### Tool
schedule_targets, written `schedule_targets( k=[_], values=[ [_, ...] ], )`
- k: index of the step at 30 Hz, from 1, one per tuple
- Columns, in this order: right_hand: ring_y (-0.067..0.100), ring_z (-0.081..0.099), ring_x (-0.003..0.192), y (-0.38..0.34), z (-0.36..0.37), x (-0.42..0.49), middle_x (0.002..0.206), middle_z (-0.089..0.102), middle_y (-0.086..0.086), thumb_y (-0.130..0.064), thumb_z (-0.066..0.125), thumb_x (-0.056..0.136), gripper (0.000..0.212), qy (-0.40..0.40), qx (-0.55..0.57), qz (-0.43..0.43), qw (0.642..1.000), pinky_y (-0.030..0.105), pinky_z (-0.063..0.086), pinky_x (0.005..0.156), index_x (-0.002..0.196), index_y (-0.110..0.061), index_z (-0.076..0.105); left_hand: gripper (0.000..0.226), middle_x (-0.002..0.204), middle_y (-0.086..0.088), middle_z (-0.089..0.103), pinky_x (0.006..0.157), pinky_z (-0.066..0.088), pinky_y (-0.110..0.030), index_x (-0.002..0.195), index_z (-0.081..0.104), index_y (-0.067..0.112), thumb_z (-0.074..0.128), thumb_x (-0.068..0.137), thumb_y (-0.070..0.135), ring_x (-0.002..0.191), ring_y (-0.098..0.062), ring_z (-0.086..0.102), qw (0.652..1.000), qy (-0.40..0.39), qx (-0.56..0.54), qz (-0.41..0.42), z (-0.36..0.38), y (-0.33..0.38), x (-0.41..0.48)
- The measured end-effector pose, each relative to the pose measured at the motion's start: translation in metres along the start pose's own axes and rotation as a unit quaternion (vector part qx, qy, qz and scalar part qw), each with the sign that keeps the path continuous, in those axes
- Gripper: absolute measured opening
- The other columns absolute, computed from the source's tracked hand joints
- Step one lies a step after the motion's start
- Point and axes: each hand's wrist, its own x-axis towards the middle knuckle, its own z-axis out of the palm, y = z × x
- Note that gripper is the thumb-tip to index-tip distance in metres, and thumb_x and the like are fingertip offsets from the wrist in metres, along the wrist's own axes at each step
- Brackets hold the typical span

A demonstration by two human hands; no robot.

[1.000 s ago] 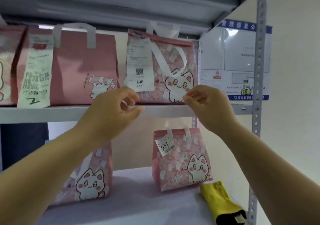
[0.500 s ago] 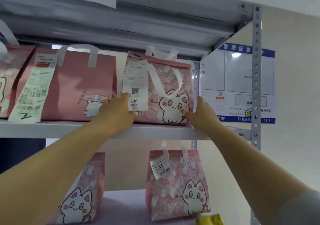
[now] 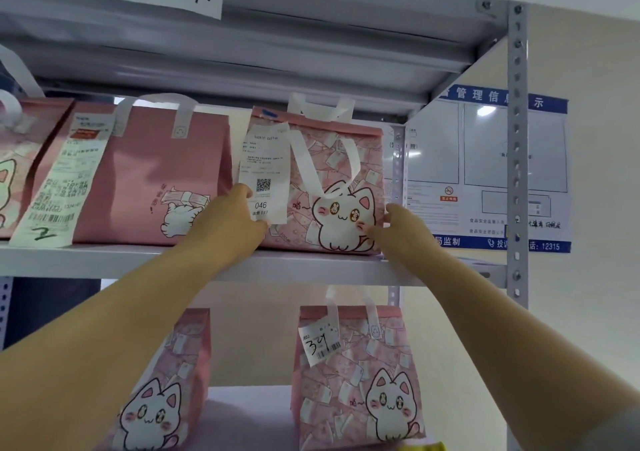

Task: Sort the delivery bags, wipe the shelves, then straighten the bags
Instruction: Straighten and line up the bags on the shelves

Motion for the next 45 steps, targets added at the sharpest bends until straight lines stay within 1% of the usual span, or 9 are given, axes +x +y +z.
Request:
schedule_targets(
  k=[5, 9, 12, 16, 26, 29, 32, 35, 45],
  values=[
    [0.012, 0.051, 0.074, -0.001, -0.004, 0.0, 0.089, 0.054, -0.005, -0.03, 0.06, 0.088, 0.015, 0.0, 0.002, 0.01, 1.0, 0.019, 0.035, 0.051, 0.094, -0.021, 0.049, 0.055, 0.116, -0.01, 0.053, 0.071, 0.041, -0.031, 0.133, 0.036, 0.016, 0.06, 0.085, 0.03, 0.091, -0.023, 0.053, 1.0, 0.003, -0.024, -0.013, 0.007, 0.006, -0.001],
    [0.015, 0.048, 0.083, -0.001, -0.006, 0.001, 0.096, 0.049, -0.003, -0.028, 0.062, 0.087, 0.039, 0.005, -0.012, 0.016, 1.0, 0.02, 0.033, 0.052, 0.119, -0.012, 0.047, 0.061, 0.127, -0.016, 0.04, 0.09, 0.045, -0.043, 0.135, 0.032, 0.014, 0.061, 0.084, 0.03, 0.11, -0.033, 0.047, 0.998, 0.05, 0.014, -0.025, 0.005, 0.007, 0.005],
    [0.021, 0.057, 0.093, -0.003, -0.002, 0.003, 0.106, 0.059, -0.001, -0.026, 0.063, 0.086, 0.044, -0.005, -0.002, 0.008, 1.0, 0.033, 0.051, 0.071, 0.125, -0.015, 0.046, 0.059, 0.122, -0.016, 0.048, 0.087, 0.048, -0.047, 0.133, 0.031, 0.014, 0.059, 0.084, 0.032, 0.102, -0.033, 0.054, 0.999, 0.018, 0.022, -0.036, 0.003, 0.007, 0.009],
    [0.025, 0.059, 0.097, -0.004, 0.002, 0.006, 0.109, 0.061, 0.004, -0.026, 0.061, 0.086, 0.038, 0.0, -0.027, 0.01, 1.0, 0.045, 0.051, 0.088, 0.12, -0.015, 0.047, 0.057, 0.115, -0.011, 0.055, 0.079, 0.053, -0.046, 0.131, 0.03, 0.017, 0.057, 0.084, 0.032, 0.087, -0.032, 0.061, 0.999, -0.01, 0.013, -0.044, 0.003, 0.007, 0.012],
    [0.02, 0.056, 0.084, 0.011, -0.014, 0.008, 0.097, 0.056, 0.001, -0.026, 0.064, 0.083, 0.038, 0.056, 0.005, 0.066, 0.996, 0.031, 0.047, 0.064, 0.115, -0.016, 0.046, 0.058, 0.134, -0.008, 0.048, 0.095, 0.043, -0.039, 0.136, 0.035, 0.018, 0.061, 0.086, 0.031, 0.115, -0.027, 0.049, 0.999, -0.012, -0.045, 0.007, 0.012, 0.015, 0.009],
    [0.019, 0.055, 0.08, 0.005, -0.017, 0.003, 0.103, 0.057, 0.004, -0.03, 0.066, 0.082, 0.042, 0.07, -0.011, 0.065, 0.995, 0.029, 0.044, 0.056, 0.116, -0.014, 0.046, 0.057, 0.133, -0.006, 0.049, 0.086, 0.041, -0.032, 0.134, 0.036, 0.018, 0.062, 0.086, 0.032, 0.113, -0.025, 0.051, 0.999, -0.003, -0.05, 0.013, 0.01, 0.011, 0.006],
    [0.029, 0.054, 0.102, -0.01, -0.016, -0.004, 0.123, 0.048, 0.011, -0.034, 0.065, 0.081, 0.058, 0.124, -0.072, 0.035, 0.989, 0.043, 0.051, 0.08, 0.129, -0.013, 0.04, 0.051, 0.124, 0.0, 0.054, 0.073, 0.04, -0.027, 0.13, 0.041, 0.022, 0.061, 0.085, 0.033, 0.097, -0.017, 0.052, 0.998, 0.01, -0.062, 0.031, 0.003, 0.002, 0.001],
    [0.029, 0.046, 0.118, -0.033, -0.007, -0.012, 0.135, 0.042, 0.008, -0.036, 0.064, 0.083, 0.061, 0.18, -0.08, -0.041, 0.98, 0.047, 0.044, 0.097, 0.135, -0.017, 0.037, 0.047, 0.125, 0.001, 0.052, 0.08, 0.039, -0.029, 0.127, 0.045, 0.024, 0.062, 0.084, 0.032, 0.102, -0.015, 0.051, 0.996, 0.029, -0.06, 0.06, -0.011, -0.014, -0.004],
    [0.013, 0.054, 0.094, -0.146, 0.091, -0.031, 0.107, 0.055, -0.004, -0.032, 0.062, 0.086, 0.041, 0.118, 0.002, -0.214, 0.97, 0.028, 0.043, 0.08, 0.122, -0.019, 0.047, 0.028, 0.103, 0.005, 0.055, 0.077, 0.046, -0.029, 0.11, 0.053, 0.024, 0.063, 0.085, 0.031, 0.088, -0.012, 0.054, 0.993, 0.077, 0.008, 0.092, -0.093, -0.108, -0.009]
  ],
)
